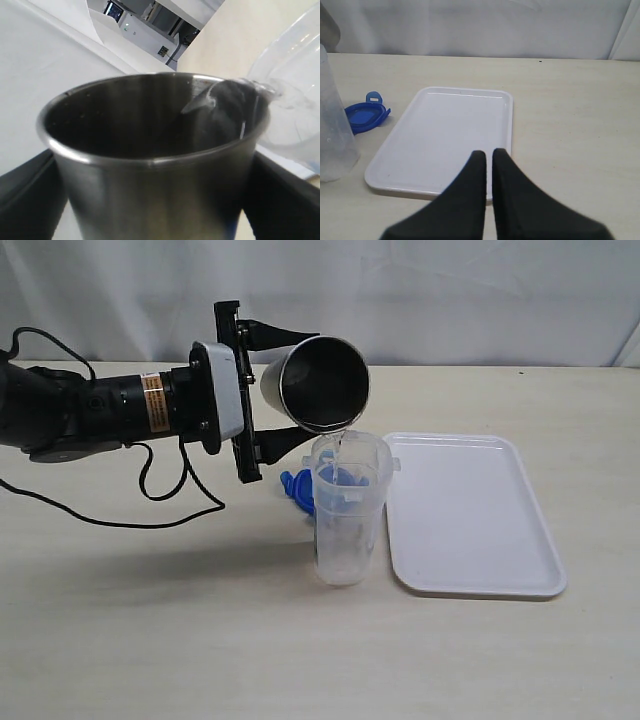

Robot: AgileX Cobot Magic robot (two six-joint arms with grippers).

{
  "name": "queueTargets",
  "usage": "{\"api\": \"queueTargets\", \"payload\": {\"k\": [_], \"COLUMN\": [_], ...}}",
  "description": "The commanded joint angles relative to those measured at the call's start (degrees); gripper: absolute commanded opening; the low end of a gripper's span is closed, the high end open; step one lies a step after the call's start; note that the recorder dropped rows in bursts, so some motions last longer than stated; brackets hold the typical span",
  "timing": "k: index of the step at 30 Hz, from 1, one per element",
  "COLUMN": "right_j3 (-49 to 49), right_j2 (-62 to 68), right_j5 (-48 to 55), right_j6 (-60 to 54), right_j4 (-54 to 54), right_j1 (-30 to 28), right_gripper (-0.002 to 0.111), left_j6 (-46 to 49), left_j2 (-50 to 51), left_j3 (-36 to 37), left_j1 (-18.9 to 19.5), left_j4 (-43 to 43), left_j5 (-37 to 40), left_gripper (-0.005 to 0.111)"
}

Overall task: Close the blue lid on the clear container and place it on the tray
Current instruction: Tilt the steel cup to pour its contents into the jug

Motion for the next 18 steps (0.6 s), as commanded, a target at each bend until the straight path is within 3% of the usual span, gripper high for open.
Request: {"api": "queueTargets", "payload": {"k": [1,18], "right_j3": [0.2,0.2], "right_j2": [-0.3,-0.3], "right_j5": [-0.2,-0.2], "right_j6": [0.1,0.1], "right_j4": [0.0,0.0], "right_j1": [-0.3,-0.3], "right_gripper": [0.005,0.005], "left_j6": [1.0,3.4], "left_j2": [-1.4,-1.4], "left_j3": [-0.4,-0.4], "left_j1": [-0.1,-0.1], "left_j4": [-2.6,-2.6], "left_j5": [-3.5,-3.4], "left_gripper": [0.0,0.0]}}
